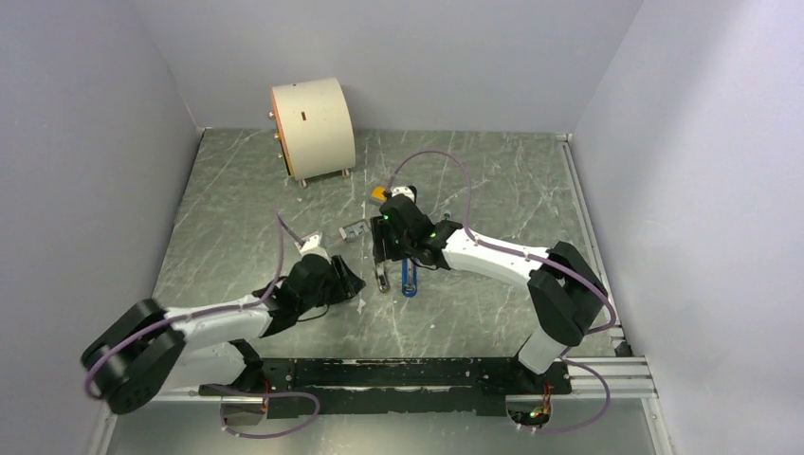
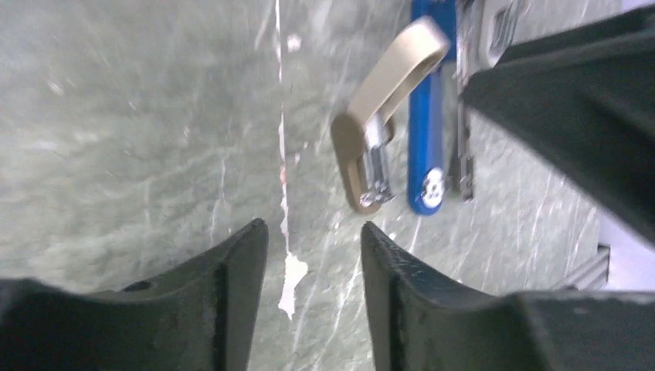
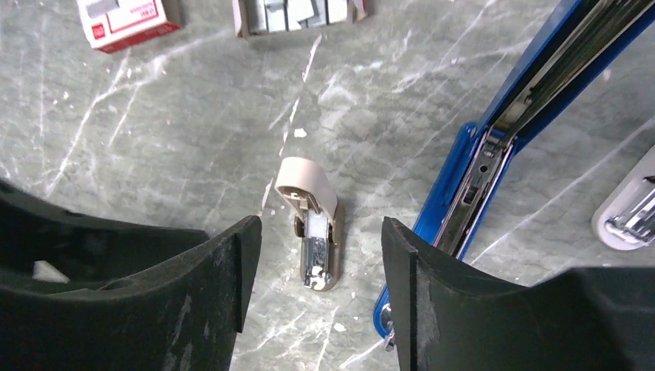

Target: Load the staples into the stapler

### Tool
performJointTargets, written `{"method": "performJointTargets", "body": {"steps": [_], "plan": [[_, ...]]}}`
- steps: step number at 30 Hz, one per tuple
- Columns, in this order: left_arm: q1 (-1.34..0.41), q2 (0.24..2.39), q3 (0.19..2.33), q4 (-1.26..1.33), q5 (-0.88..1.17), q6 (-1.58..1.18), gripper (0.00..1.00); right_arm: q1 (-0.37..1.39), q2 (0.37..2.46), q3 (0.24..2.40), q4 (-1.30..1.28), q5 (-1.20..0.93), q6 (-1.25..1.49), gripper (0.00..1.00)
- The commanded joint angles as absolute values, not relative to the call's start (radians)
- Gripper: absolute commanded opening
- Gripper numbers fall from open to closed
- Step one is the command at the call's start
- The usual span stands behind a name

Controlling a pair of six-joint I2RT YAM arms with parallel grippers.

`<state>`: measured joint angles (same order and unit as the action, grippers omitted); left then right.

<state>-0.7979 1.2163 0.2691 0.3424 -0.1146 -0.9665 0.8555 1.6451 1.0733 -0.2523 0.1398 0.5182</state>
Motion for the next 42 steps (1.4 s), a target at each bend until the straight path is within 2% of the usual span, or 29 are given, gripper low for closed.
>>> {"method": "performJointTargets", "body": {"steps": [1, 9, 12, 16, 19, 22, 25, 28, 33, 42], "plan": [[-0.802, 1.024, 0.423, -0.030, -0.355, -0.853, 0.58, 0.849, 1.621, 1.124, -0.263, 0.189, 0.467, 0.64], [-0.801, 0.884, 0.703, -0.355, -0.646, -0.704, 0.78, 0.879, 1.653, 1.120, -0.270, 0.214, 0.455, 0.67], [-0.800, 0.872, 0.800, -0.442, -0.751, -0.667, 0.83, 0.879, 1.655, 1.137, -0.258, 0.190, 0.451, 0.62], [-0.800, 0.838, 0.883, -0.492, -0.837, -0.618, 0.83, 0.879, 1.718, 1.245, -0.310, 0.182, 0.430, 0.43], [-0.801, 0.797, 0.894, -0.480, -0.861, -0.548, 0.83, 0.881, 1.792, 1.340, -0.320, 0.184, 0.397, 0.36], [-0.801, 0.764, 0.896, -0.485, -0.874, -0.518, 0.84, 0.881, 1.880, 1.438, -0.332, 0.197, 0.361, 0.36], [-0.801, 0.754, 0.922, -0.499, -0.858, -0.484, 0.84, 0.881, 1.963, 1.531, -0.337, 0.208, 0.319, 0.43], [-0.801, 0.765, 0.961, -0.539, -0.856, -0.444, 0.84, 0.879, 2.057, 1.623, -0.369, 0.189, 0.274, 0.46], [-0.801, 0.757, 0.963, -0.602, -0.857, -0.426, 0.85, 0.878, 2.147, 1.687, -0.389, 0.254, 0.259, 0.37], [-0.800, 0.728, 0.914, -0.593, -0.884, -0.429, 0.87, 0.860, 2.208, 1.708, -0.383, 0.241, 0.271, 0.35]]}}
